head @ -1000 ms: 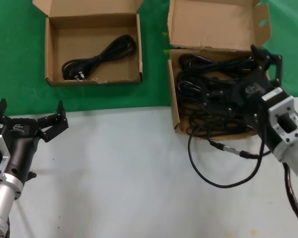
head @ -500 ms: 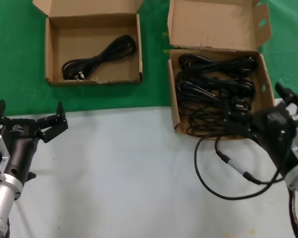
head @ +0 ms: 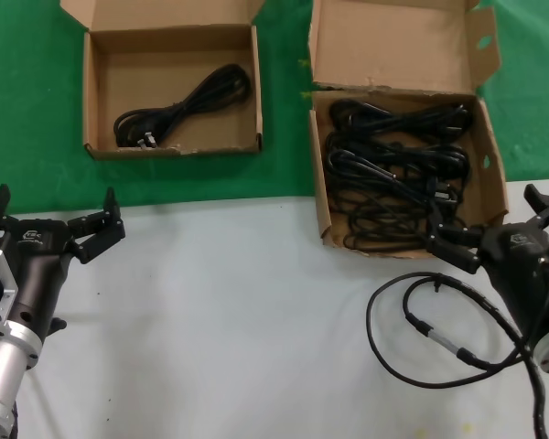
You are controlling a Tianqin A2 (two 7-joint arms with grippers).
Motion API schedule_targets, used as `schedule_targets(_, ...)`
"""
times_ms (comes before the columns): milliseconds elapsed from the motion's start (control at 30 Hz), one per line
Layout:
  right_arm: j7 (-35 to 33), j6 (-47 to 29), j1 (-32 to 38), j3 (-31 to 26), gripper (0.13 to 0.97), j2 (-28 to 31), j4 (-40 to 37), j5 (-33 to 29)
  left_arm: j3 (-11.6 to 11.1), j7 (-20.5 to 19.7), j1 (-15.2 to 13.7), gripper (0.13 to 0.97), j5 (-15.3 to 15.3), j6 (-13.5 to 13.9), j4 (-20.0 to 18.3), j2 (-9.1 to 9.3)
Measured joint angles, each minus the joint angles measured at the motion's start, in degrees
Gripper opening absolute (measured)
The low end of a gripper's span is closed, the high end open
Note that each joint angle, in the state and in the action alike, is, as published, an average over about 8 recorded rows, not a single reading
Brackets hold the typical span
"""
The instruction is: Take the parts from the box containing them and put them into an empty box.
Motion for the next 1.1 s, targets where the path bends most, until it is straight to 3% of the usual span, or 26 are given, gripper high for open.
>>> schedule_targets(1100, 0.00, 0.00, 0.00, 0.00, 0.966, 0.00, 0.00, 0.00, 0.00, 0.00, 0.00, 0.966, 0.00, 0.00, 0.00, 0.00)
